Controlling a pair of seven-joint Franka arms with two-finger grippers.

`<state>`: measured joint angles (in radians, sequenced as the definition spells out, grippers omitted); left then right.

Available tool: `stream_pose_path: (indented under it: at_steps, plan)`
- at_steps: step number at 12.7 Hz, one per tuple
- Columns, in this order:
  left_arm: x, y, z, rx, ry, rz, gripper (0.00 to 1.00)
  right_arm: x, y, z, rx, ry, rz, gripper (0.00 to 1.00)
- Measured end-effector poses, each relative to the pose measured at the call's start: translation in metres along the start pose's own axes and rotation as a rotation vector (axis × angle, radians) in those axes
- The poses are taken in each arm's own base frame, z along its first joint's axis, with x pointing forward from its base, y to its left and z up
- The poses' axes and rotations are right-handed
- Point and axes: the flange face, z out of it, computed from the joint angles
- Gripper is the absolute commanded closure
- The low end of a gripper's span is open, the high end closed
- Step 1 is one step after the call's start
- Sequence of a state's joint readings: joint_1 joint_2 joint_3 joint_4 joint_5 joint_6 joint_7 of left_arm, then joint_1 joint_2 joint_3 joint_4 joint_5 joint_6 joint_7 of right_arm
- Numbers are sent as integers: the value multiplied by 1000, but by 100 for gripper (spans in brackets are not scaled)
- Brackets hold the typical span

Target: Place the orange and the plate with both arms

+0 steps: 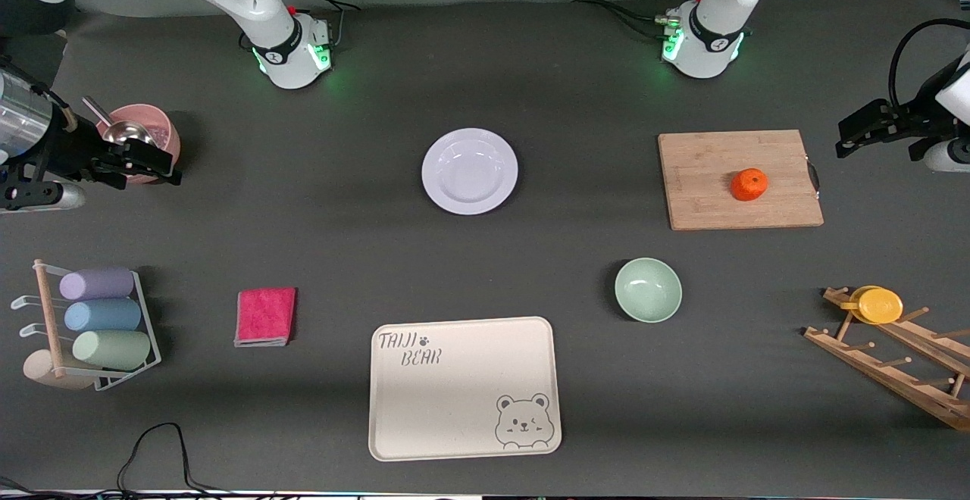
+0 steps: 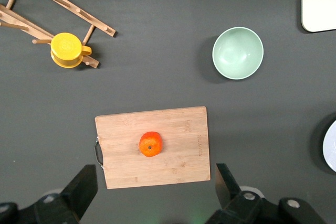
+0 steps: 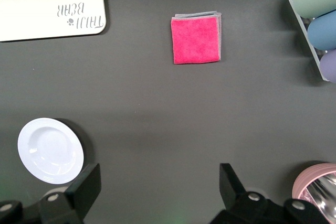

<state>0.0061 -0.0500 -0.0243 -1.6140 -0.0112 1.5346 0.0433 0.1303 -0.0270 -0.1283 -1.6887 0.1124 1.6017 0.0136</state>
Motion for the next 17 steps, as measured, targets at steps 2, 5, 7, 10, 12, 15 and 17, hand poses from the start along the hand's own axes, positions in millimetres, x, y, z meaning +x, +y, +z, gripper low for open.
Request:
stream_pose_path:
  at_steps: [2,5,7,10,12,15,17]
  plan:
    - [0,0,0,-1,-1,1,0,0,1,0,-1,0,-5,0]
    - [0,0,1,-1,-6,1,0,-1,15,-3,2,4,-34,0]
    - [-2,-1,2,-2,-21,1,0,-4,23,-5,5,-3,-42,0]
    - [-3,-6,3,-3,-32,1,0,-7,23,-6,6,-21,-43,5]
    - [-5,-14,4,-5,-42,1,0,-9,22,-10,7,-12,-45,0]
    - [-29,-35,-9,-11,-51,-31,0,-12,12,-15,-21,-3,-68,0]
    - [-65,-52,-15,-22,-44,-58,0,-14,5,-18,-29,2,-79,0]
